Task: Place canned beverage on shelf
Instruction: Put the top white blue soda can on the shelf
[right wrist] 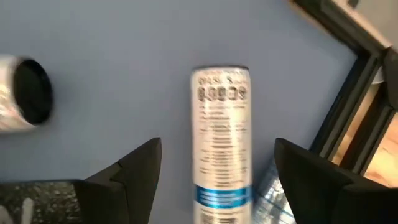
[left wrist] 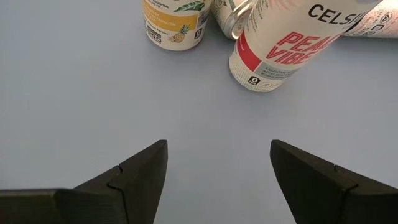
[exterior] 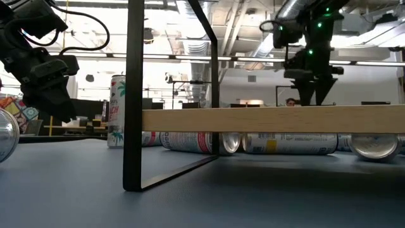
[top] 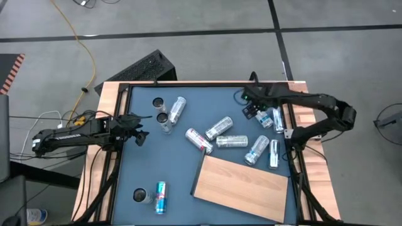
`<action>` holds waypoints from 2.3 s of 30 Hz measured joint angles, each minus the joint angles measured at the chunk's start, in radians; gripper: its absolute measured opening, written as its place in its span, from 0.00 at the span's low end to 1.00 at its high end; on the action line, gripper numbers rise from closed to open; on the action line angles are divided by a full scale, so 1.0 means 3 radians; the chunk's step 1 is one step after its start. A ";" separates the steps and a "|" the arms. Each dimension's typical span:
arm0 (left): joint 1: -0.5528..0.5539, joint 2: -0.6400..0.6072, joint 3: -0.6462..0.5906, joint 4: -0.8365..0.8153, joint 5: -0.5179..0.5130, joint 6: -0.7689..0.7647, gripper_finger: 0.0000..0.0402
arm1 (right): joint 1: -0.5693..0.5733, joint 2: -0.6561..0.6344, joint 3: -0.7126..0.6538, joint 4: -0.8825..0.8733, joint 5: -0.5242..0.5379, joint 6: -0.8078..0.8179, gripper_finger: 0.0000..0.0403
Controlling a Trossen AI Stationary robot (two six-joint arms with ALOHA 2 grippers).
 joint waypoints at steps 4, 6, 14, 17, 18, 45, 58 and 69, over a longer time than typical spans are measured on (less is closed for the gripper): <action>0.0000 0.0000 0.0000 -0.0001 -0.0001 0.0000 0.67 | 0.0244 0.0052 -0.0002 -0.0033 0.0092 0.0431 0.73; 0.0001 0.0000 -0.0001 0.0000 0.0000 0.0000 0.67 | 0.0343 0.0129 0.0006 -0.0030 0.0173 0.0681 0.73; 0.0000 0.0000 -0.0001 0.0003 -0.0001 -0.0001 0.67 | 0.0728 0.0596 -0.0001 -0.0446 0.0389 0.1134 0.73; 0.0000 0.0000 0.0000 0.0002 -0.0001 -0.0001 0.67 | 0.0722 0.0707 -0.0075 -0.0439 0.0342 0.1140 0.73; 0.0001 0.0000 -0.0001 0.0002 -0.0002 0.0000 0.67 | 0.0708 0.0726 -0.0115 -0.0443 0.0355 0.1162 0.73; 0.0001 0.0000 0.0000 0.0002 -0.0293 -0.0001 0.67 | -0.0108 0.0310 -0.0928 0.0424 -0.0107 0.0439 0.73; 0.0001 0.0000 0.0000 0.0002 -0.0313 -0.0001 0.67 | -0.0220 0.0687 -0.0907 0.0585 -0.0164 0.0226 0.70; 0.0000 0.0000 0.0000 0.0000 -0.0301 -0.0001 0.67 | -0.0045 0.0359 -0.0860 0.0813 0.0067 0.0337 0.51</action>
